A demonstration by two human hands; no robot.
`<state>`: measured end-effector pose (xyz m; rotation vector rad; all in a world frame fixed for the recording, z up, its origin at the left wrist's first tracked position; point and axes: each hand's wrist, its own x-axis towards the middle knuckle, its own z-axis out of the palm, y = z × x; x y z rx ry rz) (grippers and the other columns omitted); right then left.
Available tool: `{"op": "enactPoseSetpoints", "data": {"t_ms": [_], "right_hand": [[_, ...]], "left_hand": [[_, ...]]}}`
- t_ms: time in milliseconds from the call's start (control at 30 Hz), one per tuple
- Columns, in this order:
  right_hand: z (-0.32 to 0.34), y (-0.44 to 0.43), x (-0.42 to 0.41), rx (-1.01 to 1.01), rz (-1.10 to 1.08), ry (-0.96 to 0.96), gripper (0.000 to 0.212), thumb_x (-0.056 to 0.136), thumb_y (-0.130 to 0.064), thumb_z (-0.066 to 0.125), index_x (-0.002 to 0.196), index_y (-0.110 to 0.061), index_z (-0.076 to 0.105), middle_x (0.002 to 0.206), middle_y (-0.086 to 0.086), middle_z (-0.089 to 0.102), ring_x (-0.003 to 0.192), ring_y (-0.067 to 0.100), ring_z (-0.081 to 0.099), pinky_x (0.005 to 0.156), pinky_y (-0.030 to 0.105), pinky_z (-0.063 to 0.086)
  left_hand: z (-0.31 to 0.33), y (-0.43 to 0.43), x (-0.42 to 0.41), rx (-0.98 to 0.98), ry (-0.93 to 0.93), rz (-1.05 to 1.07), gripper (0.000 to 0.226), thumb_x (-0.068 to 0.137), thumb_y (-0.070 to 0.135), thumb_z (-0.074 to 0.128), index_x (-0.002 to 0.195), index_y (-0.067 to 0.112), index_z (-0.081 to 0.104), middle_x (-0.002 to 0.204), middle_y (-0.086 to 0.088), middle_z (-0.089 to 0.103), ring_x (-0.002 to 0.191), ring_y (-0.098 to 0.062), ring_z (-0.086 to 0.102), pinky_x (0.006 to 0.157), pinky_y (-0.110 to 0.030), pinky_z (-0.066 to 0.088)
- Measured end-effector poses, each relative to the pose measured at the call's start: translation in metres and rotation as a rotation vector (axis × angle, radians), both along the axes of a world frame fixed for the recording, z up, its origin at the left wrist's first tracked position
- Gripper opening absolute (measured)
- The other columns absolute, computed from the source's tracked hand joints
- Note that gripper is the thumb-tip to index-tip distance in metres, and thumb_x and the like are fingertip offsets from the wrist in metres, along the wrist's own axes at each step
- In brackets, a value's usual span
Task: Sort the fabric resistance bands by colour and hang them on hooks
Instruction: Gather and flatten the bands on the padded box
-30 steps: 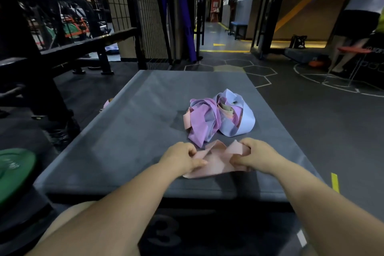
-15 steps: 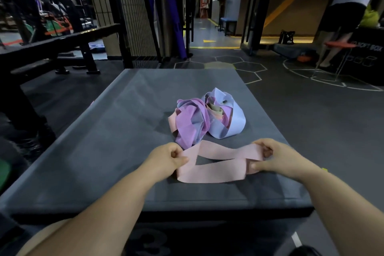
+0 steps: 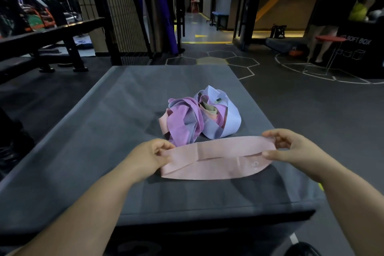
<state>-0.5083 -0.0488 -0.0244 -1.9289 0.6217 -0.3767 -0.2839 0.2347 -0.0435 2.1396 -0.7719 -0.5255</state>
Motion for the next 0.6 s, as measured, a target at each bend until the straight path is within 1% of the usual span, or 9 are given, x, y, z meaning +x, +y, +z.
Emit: {"op": "enactPoseSetpoints", "data": {"t_ms": [67, 167, 267, 333, 433, 500, 533, 567, 600], "right_hand": [[-0.002, -0.001, 0.000, 0.006, 0.014, 0.019, 0.046, 0.069, -0.001, 0.083, 0.106, -0.023, 0.067, 0.100, 0.007, 0.065, 0.086, 0.012, 0.062, 0.080, 0.024, 0.052], [-0.006, 0.000, 0.001, -0.019, 0.038, 0.063, 0.043, 0.070, -0.001, 0.083, 0.103, -0.023, 0.067, 0.100, 0.010, 0.066, 0.087, 0.015, 0.061, 0.085, 0.028, 0.050], [-0.008, 0.001, 0.002, -0.055, 0.032, 0.098, 0.039, 0.071, -0.005, 0.084, 0.101, -0.024, 0.068, 0.100, 0.010, 0.068, 0.090, 0.017, 0.062, 0.088, 0.030, 0.049], [-0.008, 0.001, 0.001, -0.074, 0.019, 0.101, 0.037, 0.072, -0.007, 0.083, 0.100, -0.025, 0.069, 0.099, 0.008, 0.069, 0.093, 0.020, 0.063, 0.090, 0.031, 0.049], [-0.010, 0.003, 0.001, -0.117, 0.020, 0.127, 0.034, 0.074, -0.011, 0.083, 0.100, -0.027, 0.069, 0.100, 0.007, 0.069, 0.097, 0.021, 0.064, 0.092, 0.032, 0.048], [-0.013, 0.006, 0.004, -0.171, 0.014, 0.175, 0.032, 0.074, -0.017, 0.083, 0.100, -0.029, 0.069, 0.100, 0.005, 0.068, 0.099, 0.019, 0.063, 0.092, 0.031, 0.048], [-0.016, 0.007, 0.005, -0.208, 0.011, 0.201, 0.030, 0.075, -0.021, 0.083, 0.100, -0.030, 0.068, 0.102, 0.003, 0.067, 0.099, 0.017, 0.062, 0.091, 0.029, 0.047], [-0.019, 0.009, 0.007, -0.258, 0.007, 0.225, 0.029, 0.076, -0.025, 0.082, 0.100, -0.031, 0.067, 0.106, 0.001, 0.065, 0.098, 0.014, 0.062, 0.088, 0.027, 0.046], [-0.021, 0.011, 0.009, -0.307, 0.001, 0.240, 0.029, 0.077, -0.028, 0.082, 0.100, -0.033, 0.065, 0.109, -0.001, 0.063, 0.097, 0.011, 0.061, 0.086, 0.025, 0.044]], "left_hand": [[0.000, 0.003, 0.001, 0.004, 0.008, -0.021, 0.029, 0.083, 0.011, 0.065, 0.088, 0.039, 0.068, 0.099, 0.004, 0.072, 0.099, -0.021, 0.065, 0.092, -0.039, 0.049], [0.000, 0.008, 0.002, 0.011, 0.053, -0.052, 0.028, 0.079, 0.018, 0.063, 0.086, 0.044, 0.070, 0.094, 0.010, 0.073, 0.095, -0.016, 0.066, 0.094, -0.038, 0.048], [-0.001, 0.011, 0.001, 0.016, 0.091, -0.068, 0.036, 0.089, 0.000, 0.055, 0.089, 0.032, 0.071, 0.092, 0.010, 0.073, 0.087, -0.009, 0.063, 0.094, -0.037, 0.048], [0.001, 0.011, -0.001, 0.011, 0.120, -0.075, 0.036, 0.090, -0.003, 0.050, 0.095, 0.027, 0.070, 0.096, 0.006, 0.073, 0.089, -0.010, 0.062, 0.096, -0.038, 0.047], [0.001, 0.013, -0.002, 0.060, 0.098, -0.054, 0.035, 0.089, 0.002, 0.048, 0.095, 0.028, 0.069, 0.100, 0.005, 0.072, 0.098, -0.018, 0.064, 0.096, -0.038, 0.046], [-0.002, 0.010, -0.003, 0.107, 0.034, -0.042, 0.034, 0.088, 0.005, 0.047, 0.095, 0.033, 0.066, 0.098, 0.007, 0.070, 0.096, -0.019, 0.063, 0.085, -0.031, 0.050], [-0.004, 0.008, -0.005, 0.126, 0.004, -0.040, 0.033, 0.087, 0.006, 0.048, 0.096, 0.034, 0.064, 0.095, 0.008, 0.067, 0.088, -0.016, 0.063, 0.074, -0.023, 0.049], [-0.006, 0.005, -0.008, 0.142, -0.035, -0.041, 0.032, 0.087, 0.007, 0.049, 0.099, 0.034, 0.061, 0.093, 0.009, 0.064, 0.080, -0.011, 0.059, 0.064, -0.015, 0.045], [-0.007, 0.002, -0.011, 0.155, -0.085, -0.040, 0.033, 0.087, 0.007, 0.052, 0.103, 0.034, 0.059, 0.094, 0.009, 0.059, 0.076, -0.008, 0.055, 0.060, -0.011, 0.040]]}}
